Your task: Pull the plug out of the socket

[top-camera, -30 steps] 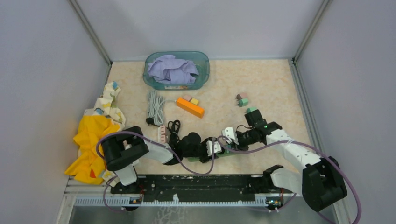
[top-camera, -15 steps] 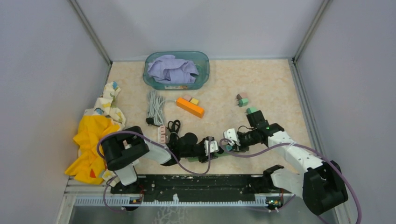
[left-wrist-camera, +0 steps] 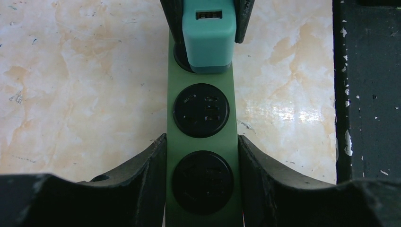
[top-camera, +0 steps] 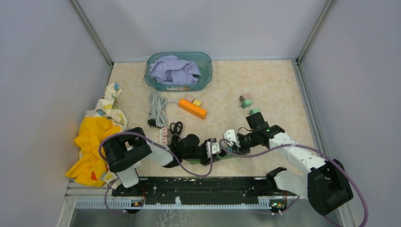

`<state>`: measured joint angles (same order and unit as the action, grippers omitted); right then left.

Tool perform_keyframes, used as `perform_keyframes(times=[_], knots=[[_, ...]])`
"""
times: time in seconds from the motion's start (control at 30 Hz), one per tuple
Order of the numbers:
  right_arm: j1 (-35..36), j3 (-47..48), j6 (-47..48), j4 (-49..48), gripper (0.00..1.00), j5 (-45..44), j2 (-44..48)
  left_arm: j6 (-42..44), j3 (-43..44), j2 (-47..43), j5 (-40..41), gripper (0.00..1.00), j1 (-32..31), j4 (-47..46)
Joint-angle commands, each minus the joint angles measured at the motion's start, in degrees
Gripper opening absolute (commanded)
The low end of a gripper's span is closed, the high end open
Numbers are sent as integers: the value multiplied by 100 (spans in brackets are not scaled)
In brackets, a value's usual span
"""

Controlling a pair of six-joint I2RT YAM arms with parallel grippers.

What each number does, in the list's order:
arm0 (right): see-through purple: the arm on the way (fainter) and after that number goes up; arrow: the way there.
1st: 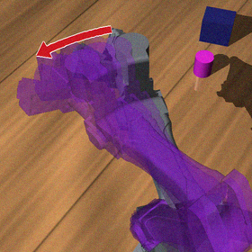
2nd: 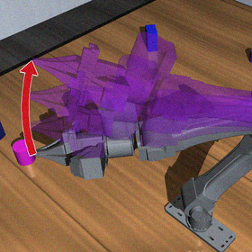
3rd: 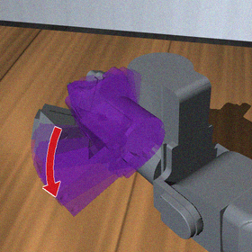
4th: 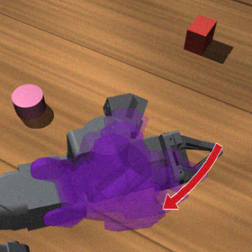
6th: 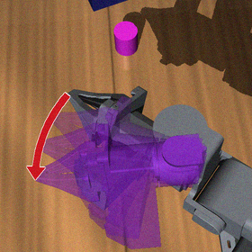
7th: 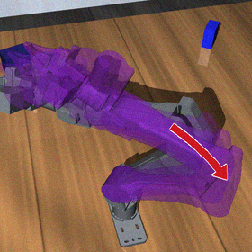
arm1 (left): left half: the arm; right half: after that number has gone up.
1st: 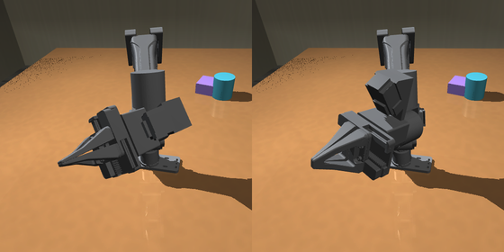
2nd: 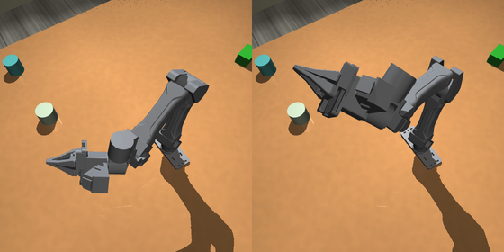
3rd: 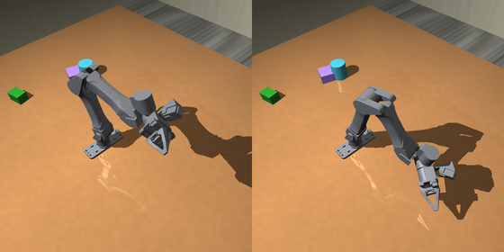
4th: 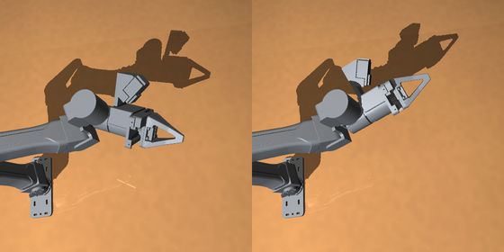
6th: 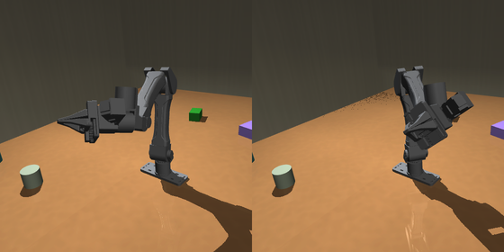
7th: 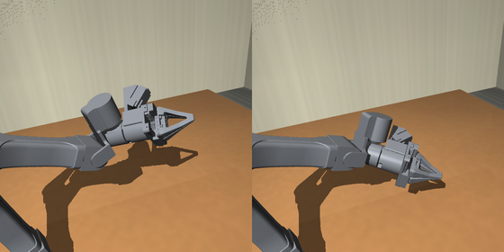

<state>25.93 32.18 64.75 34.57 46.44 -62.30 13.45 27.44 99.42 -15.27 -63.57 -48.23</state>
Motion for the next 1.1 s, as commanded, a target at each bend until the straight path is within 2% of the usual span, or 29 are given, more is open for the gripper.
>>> perform_keyframes(times=[0.0, 0.27, 0.43, 0.5, 0.63, 0.77, 0.83, 0.97, 1.07], knots=[[302, 287, -649, -1155, 0, 572, 95, -104, 39, 288, -55, 0, 11, 226], [-400, 409, 683, 4, 0, 735, 253, -96, -159, 204, 17, 0, 18, 147], [-407, 318, 1749, 789, 0, 1332, 63, -109, -226, 169, 27, 0, 37, 81], [-289, 338, 1820, 858, 0, 1426, -44, -107, -224, 152, 32, 0, 44, 77], [21, 253, 1306, 309, 0, 1492, -42, -125, -215, 178, 28, 0, 47, 43], [87, 193, -316, -864, 0, 1510, 3, -150, -185, 226, 15, 0, 47, 43], [87, 244, -812, -1230, 0, 1325, -36, -144, -179, 252, 19, 0, 48, 42], [-3, 321, -870, -1277, 0, 891, -51, -148, -204, 246, 30, 0, 47, 68], [-278, 365, -548, -958, 0, 916, 7, -147, -242, 216, 39, 0, 55, 63]])
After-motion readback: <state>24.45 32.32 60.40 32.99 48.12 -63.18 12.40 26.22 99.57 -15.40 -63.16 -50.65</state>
